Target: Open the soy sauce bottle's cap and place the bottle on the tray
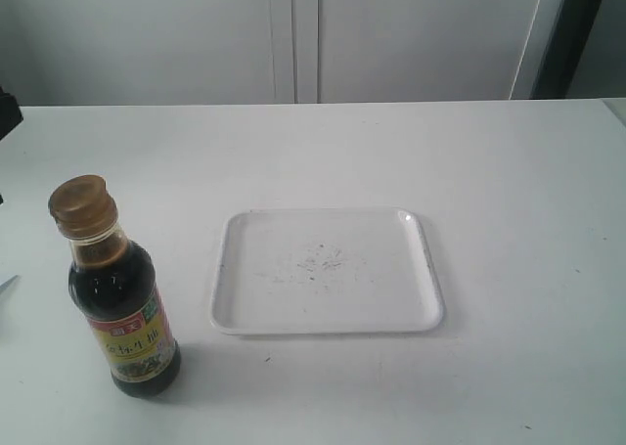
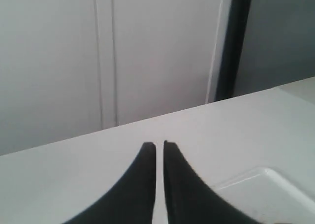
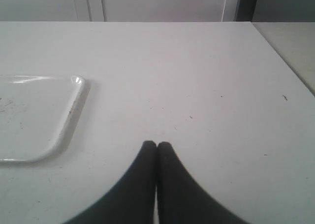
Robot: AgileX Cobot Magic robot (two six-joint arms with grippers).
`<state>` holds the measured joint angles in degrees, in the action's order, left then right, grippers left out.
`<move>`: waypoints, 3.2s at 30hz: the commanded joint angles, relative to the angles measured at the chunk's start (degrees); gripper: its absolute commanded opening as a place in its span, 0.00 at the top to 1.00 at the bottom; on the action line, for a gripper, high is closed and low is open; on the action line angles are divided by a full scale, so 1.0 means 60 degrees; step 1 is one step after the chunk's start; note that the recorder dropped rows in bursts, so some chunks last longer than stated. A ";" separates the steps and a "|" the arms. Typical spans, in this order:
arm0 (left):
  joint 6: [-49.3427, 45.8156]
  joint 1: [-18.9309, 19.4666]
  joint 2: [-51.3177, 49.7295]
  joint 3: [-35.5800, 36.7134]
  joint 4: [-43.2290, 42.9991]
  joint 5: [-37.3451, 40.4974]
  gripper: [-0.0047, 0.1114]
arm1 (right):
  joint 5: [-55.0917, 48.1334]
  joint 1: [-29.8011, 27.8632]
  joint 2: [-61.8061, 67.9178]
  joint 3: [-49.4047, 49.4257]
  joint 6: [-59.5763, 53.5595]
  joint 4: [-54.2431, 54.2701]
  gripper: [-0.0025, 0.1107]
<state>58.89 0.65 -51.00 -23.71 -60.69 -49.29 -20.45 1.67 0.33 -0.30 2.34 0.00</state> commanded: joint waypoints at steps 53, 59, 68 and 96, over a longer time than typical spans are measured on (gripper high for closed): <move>-0.0608 -0.0899 -0.2000 0.0750 -0.1167 -0.3043 0.06 | 0.0072 -0.0059 -0.0055 0.0049 0.0007 0.0000 0.98; -0.1068 -0.0899 -0.2340 0.1017 -0.0872 -0.3061 0.06 | 0.0072 -0.0059 -0.0055 0.0049 0.0007 0.0000 0.98; -0.1624 -0.0899 -0.2440 0.1577 -0.0627 -0.3165 0.06 | 0.0072 -0.0059 -0.0055 0.0049 0.0007 0.0000 0.98; -0.2817 -0.0899 -0.4152 0.1736 -0.0114 -0.3432 0.06 | 0.0072 -0.0059 -0.0055 0.0049 0.0007 0.0000 0.98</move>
<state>43.22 -4.40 -75.20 -13.77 -62.04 -68.78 -20.45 1.67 0.33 -0.30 2.34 0.00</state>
